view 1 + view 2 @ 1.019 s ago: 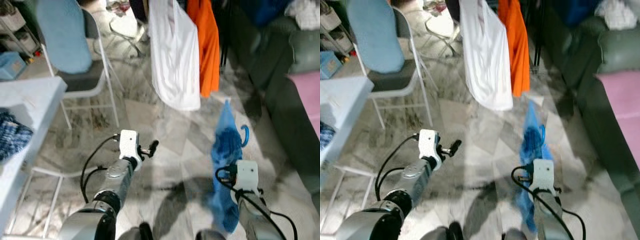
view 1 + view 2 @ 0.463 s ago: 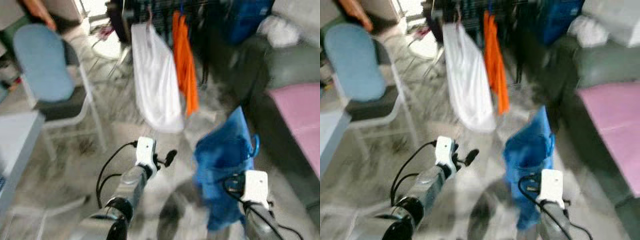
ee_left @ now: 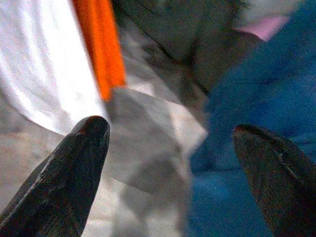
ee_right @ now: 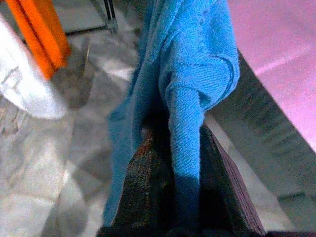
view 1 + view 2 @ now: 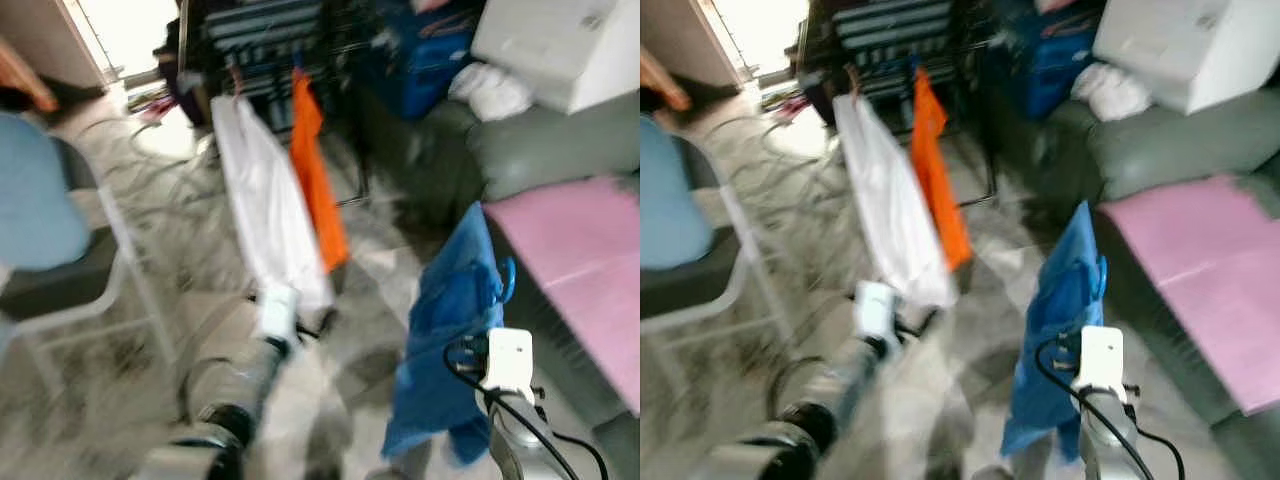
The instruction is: Hang hanger
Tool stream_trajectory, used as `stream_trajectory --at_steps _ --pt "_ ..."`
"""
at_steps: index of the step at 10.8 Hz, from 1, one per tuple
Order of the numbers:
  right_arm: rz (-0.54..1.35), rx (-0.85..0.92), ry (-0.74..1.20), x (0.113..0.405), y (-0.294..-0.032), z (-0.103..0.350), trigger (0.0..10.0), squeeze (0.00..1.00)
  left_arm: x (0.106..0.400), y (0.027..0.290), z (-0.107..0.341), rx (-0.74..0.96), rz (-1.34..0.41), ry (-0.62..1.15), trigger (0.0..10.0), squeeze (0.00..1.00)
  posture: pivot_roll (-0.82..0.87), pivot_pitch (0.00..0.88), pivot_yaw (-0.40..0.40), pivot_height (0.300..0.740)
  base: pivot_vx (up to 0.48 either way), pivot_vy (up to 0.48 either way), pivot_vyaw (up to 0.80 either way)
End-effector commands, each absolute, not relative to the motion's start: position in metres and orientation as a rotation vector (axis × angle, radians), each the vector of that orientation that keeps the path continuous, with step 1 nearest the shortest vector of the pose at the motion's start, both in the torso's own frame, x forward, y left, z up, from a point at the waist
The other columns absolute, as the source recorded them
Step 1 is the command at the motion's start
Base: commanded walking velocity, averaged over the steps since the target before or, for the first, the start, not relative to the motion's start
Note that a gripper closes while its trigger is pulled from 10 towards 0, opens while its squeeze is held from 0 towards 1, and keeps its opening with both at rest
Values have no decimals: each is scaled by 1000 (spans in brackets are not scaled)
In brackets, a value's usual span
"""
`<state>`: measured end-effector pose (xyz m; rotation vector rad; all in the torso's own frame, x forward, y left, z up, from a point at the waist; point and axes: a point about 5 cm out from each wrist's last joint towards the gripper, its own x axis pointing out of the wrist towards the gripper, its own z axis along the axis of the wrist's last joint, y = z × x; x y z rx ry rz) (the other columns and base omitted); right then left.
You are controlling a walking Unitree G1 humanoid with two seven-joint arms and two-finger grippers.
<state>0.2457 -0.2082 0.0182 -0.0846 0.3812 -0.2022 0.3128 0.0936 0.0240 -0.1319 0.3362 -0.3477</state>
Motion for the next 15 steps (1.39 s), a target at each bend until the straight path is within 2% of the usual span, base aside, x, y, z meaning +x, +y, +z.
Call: stream_trajectory --at_steps 1,2,4,6,8,10,14,15 --pt "-159 -69 347 250 -195 21 10000 0 314 110 22 -104 -283 343 10000 0 -315 42 80 740 0 0 0" --pt "-143 -55 345 249 -190 19 10000 0 318 129 26 -37 -223 329 10000 0 -302 50 67 740 0 0 0" --pt "-85 -47 366 249 -182 14 10000 0 324 156 32 69 -249 349 10000 0 -266 73 57 740 0 0 0" --pt "-19 -40 344 249 -174 15 10000 0 317 188 28 181 -162 364 10000 0 -256 81 77 740 0 0 0" --pt "0 -13 327 246 -168 15 10000 0 299 202 14 144 1 353 10000 0 -230 92 77 740 0 0 0" --pt "86 -20 334 251 -149 13 10000 0 270 219 -6 121 128 380 10000 0 -157 91 30 740 0 0 0" --pt "137 -37 310 271 -140 19 10000 0 264 225 -7 145 142 375 10000 0 -53 81 -23 740 0 0 0" --pt "128 -51 317 270 -138 15 10000 0 261 220 -10 185 99 376 10000 0 -44 94 -28 740 0 0 0"
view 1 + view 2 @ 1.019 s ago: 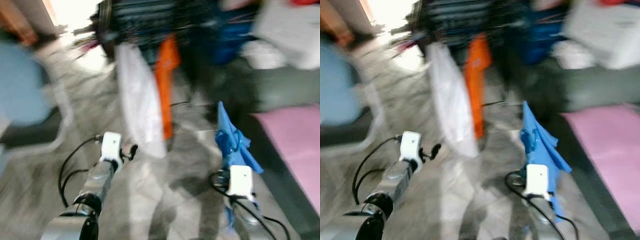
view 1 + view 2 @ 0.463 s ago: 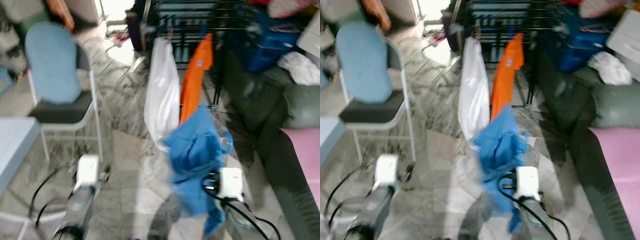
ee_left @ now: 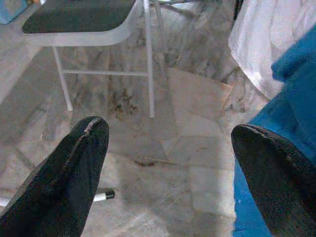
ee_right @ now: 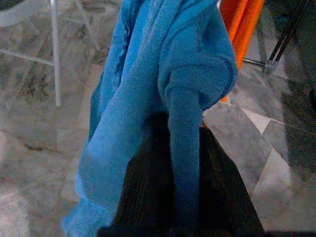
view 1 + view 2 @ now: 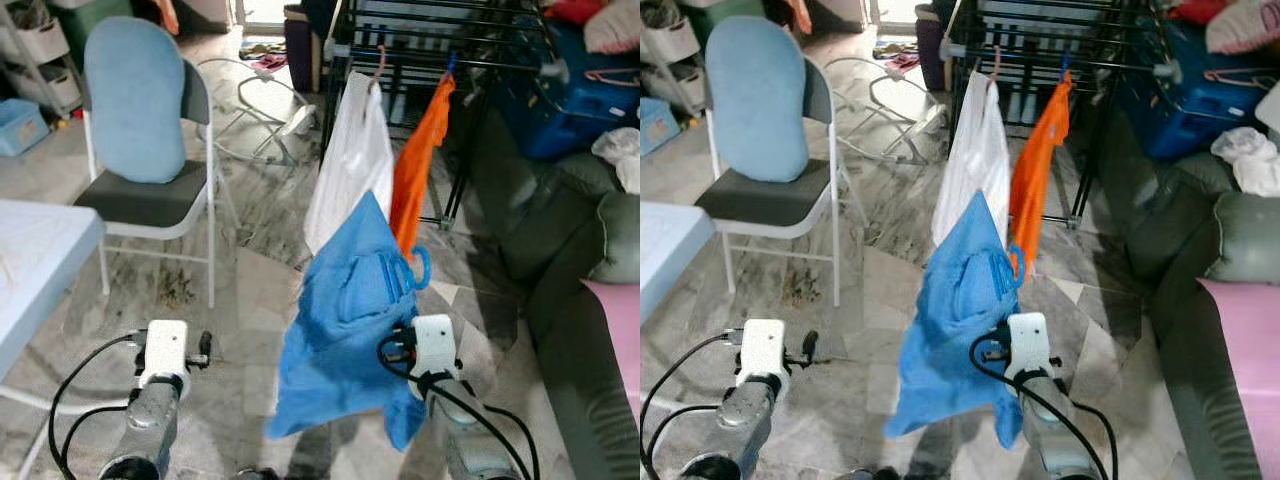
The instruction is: Hang hanger
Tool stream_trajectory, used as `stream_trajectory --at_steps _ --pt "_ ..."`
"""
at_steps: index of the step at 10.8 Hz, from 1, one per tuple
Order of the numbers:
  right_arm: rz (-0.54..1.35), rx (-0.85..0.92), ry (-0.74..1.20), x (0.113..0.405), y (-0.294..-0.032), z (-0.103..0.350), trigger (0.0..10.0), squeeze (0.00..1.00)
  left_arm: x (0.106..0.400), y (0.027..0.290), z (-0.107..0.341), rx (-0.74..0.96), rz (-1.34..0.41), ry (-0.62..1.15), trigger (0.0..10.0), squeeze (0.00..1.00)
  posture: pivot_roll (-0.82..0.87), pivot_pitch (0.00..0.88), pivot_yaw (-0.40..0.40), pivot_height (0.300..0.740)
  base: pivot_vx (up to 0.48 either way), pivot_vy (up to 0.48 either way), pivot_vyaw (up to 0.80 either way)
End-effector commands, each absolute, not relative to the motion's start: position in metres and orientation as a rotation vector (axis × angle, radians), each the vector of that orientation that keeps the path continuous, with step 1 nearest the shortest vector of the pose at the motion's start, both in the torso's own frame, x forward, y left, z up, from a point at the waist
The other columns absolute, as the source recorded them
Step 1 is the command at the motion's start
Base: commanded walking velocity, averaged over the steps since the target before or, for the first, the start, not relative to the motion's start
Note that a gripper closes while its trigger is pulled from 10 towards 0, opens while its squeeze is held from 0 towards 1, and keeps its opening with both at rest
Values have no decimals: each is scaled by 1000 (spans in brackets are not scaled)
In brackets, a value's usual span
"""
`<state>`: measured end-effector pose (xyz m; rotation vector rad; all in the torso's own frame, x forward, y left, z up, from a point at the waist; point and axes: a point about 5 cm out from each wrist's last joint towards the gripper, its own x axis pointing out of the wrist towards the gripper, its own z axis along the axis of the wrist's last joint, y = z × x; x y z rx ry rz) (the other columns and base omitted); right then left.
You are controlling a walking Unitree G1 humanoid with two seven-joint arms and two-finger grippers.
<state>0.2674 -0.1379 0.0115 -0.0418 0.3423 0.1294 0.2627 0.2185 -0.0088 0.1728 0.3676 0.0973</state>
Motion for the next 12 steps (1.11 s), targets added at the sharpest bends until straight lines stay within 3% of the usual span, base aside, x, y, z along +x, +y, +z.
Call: stream_trajectory --at_steps 1,5,12 --pt "92 -12 331 265 -142 12 10000 0 256 214 -13 171 93 360 10000 0 -27 107 -42 740 0 0 0" --pt "-42 -45 338 255 -181 9 10000 0 268 179 -10 167 -58 345 10000 0 -138 132 -5 740 0 0 0" --pt "-76 -101 278 252 -197 21 10000 0 297 144 10 130 -177 317 10000 0 -260 123 68 740 0 -272 0"
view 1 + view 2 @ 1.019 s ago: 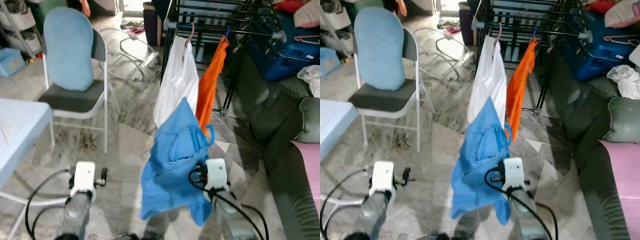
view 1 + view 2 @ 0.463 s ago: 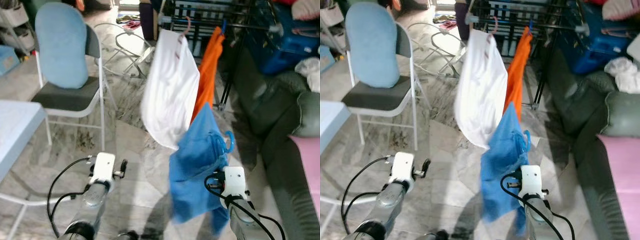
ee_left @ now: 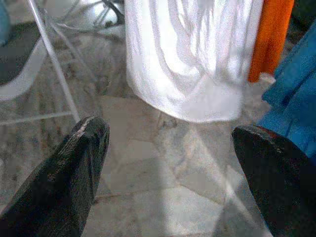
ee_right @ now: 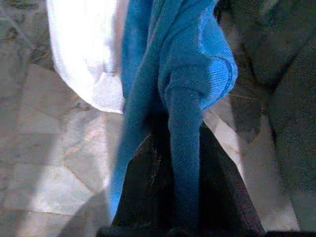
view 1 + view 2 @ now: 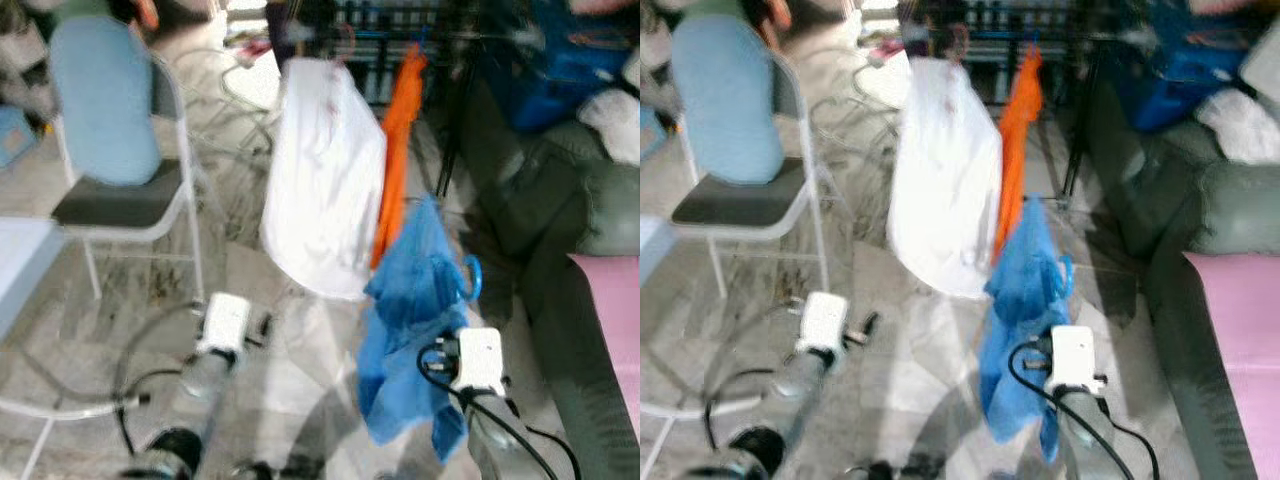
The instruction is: Hang hanger
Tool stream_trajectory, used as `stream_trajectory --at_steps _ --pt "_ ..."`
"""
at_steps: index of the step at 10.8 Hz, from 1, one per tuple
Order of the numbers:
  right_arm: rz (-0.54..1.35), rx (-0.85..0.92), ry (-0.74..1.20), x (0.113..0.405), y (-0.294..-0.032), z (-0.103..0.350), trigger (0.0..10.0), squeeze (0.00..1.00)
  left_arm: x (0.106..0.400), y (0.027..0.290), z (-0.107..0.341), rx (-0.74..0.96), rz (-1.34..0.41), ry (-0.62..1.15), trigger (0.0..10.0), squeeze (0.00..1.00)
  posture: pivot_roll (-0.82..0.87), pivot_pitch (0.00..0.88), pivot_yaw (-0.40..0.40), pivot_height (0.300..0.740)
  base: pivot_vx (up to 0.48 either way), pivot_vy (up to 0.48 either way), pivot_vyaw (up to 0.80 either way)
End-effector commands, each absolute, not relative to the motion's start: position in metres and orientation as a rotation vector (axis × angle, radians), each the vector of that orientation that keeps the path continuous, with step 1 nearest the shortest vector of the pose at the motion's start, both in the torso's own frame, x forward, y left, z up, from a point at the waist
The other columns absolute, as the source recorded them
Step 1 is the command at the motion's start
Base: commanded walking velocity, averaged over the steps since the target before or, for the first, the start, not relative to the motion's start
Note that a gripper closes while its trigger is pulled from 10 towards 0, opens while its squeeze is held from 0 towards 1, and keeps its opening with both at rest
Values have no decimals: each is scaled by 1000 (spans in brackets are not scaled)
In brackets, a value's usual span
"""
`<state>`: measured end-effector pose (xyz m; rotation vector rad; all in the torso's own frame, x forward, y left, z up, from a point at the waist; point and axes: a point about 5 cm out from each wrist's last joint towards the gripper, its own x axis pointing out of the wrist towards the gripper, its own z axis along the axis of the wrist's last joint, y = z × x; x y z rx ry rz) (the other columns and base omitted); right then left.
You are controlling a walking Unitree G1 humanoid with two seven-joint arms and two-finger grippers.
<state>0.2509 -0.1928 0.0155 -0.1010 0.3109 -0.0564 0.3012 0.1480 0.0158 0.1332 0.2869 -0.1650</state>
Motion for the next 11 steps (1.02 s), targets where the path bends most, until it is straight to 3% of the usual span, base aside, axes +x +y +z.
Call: stream_trajectory --at_steps 1,3,7,11 --pt "-89 -102 279 251 -201 22 10000 0 299 144 12 121 -174 311 10000 0 -264 125 65 740 0 -281 0" --pt "-90 -100 285 250 -202 21 10000 0 295 146 6 99 -151 341 10000 0 -268 95 57 740 0 -283 0" --pt "-30 -73 280 255 -192 20 10000 0 296 129 10 -33 -234 320 10000 0 -280 40 64 740 0 0 0" --pt "-62 -91 252 258 -198 24 10000 0 302 113 19 -99 -322 275 10000 0 -291 36 79 740 420 0 0"
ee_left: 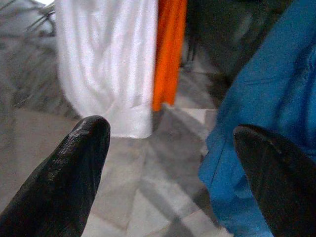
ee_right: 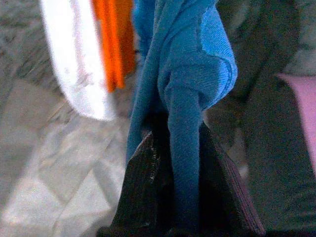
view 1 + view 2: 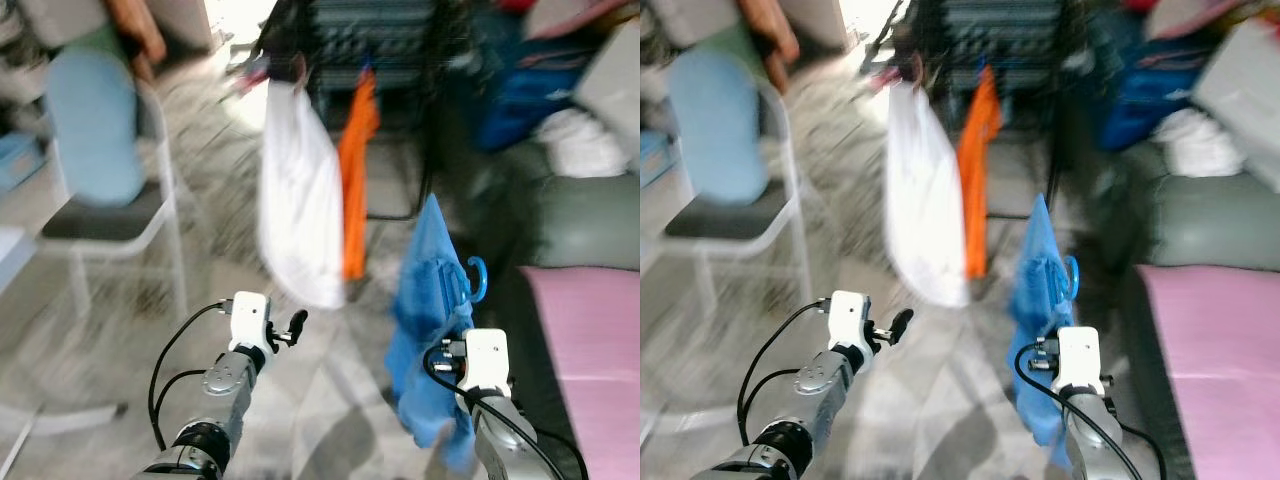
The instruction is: Hang hanger
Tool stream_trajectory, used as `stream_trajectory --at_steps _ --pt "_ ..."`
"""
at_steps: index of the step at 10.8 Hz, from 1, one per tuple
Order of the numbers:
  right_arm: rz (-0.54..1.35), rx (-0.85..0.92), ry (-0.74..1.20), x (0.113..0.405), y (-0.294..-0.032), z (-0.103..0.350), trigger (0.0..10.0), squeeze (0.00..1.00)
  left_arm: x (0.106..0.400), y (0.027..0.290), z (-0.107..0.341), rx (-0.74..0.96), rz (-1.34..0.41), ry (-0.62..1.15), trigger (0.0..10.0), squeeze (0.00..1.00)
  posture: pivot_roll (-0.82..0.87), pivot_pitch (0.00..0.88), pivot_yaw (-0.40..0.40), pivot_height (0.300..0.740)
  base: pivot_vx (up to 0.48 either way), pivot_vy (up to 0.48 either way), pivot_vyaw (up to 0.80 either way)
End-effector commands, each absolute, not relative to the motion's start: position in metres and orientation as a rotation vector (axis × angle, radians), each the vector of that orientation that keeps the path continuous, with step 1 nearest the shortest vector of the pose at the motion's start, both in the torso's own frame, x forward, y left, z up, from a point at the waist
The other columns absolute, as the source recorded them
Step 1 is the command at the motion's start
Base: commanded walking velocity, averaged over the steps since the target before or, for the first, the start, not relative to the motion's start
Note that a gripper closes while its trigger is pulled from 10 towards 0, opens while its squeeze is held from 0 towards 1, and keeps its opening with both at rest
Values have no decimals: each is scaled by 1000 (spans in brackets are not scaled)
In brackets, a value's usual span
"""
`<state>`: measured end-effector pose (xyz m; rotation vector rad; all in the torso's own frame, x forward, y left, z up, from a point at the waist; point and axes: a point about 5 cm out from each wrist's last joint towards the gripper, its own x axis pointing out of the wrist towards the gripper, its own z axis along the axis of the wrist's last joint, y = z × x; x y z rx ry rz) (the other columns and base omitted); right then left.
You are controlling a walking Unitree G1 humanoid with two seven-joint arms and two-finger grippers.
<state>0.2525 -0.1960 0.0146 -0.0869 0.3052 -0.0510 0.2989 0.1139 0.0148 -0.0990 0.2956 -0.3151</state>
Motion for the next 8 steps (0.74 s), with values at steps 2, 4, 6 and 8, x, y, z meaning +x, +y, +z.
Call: stream_trajectory --at_steps 2,4,6,8 --pt "-92 -95 255 259 -205 25 10000 0 302 112 19 -99 -323 275 10000 0 -296 38 82 740 480 0 0" --pt "-97 -97 267 255 -209 22 10000 0 300 111 17 -103 -334 279 10000 0 -298 43 84 740 480 0 -203" --pt "-81 -104 265 256 -210 23 10000 0 300 109 18 -109 -337 277 10000 0 -300 45 82 740 480 0 0" --pt "-75 -103 262 257 -211 24 10000 0 299 106 17 -113 -340 280 10000 0 -302 45 80 740 480 0 0"
